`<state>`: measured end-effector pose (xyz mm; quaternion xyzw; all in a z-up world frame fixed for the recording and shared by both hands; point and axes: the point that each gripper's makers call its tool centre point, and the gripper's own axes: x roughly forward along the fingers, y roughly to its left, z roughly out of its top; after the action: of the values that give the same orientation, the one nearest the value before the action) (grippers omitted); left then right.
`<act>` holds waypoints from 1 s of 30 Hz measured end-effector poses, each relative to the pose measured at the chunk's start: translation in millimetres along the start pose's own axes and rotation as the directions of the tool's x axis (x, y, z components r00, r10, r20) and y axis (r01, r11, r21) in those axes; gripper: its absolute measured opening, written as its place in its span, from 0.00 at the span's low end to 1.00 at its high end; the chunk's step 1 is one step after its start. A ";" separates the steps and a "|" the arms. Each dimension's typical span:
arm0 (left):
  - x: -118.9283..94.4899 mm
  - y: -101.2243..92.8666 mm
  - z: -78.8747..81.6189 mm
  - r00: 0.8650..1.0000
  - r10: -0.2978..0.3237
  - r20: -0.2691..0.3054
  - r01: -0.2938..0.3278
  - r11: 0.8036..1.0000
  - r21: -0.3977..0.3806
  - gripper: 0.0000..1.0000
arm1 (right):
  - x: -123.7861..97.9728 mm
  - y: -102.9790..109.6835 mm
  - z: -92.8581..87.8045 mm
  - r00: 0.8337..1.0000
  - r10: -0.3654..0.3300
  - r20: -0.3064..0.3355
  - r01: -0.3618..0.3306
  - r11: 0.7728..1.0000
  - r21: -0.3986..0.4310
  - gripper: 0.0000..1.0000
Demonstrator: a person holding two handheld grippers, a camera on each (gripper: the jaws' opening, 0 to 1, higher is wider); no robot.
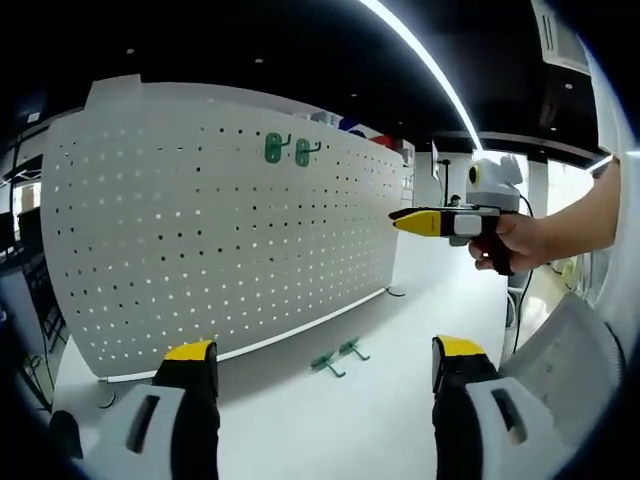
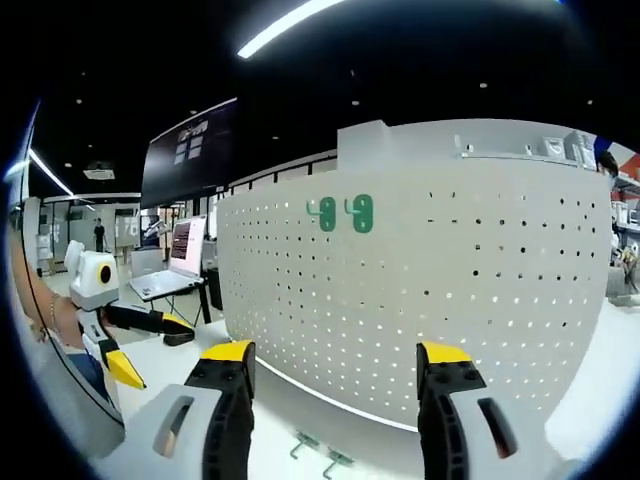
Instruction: Insert the hook assembly into the mounting plate slot until the hook locks in place.
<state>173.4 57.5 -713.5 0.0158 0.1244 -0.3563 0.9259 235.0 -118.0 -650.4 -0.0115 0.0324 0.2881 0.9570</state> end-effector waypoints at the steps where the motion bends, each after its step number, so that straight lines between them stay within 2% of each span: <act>1: -0.4 0.0 -0.6 1.000 0.000 -0.001 0.000 1.000 0.000 0.91 | -2.2 -0.4 -1.0 1.000 0.000 -0.001 0.000 1.000 0.001 0.64; 18: -6.6 -0.1 -9.0 1.000 0.003 -0.019 -0.003 1.000 -0.009 0.91 | -31.1 1.9 -30.6 0.999 0.024 -0.047 -0.022 0.999 0.034 0.66; 30: -13.5 3.8 -14.1 0.999 0.015 -0.029 -0.015 1.000 -0.015 0.92 | -49.9 4.5 -50.8 0.996 0.014 -0.083 -0.008 0.998 0.066 0.68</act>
<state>163.2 70.9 -724.1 0.0149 0.1404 -0.3482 0.9267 188.2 -143.8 -697.6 0.0081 0.0817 0.2914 0.9531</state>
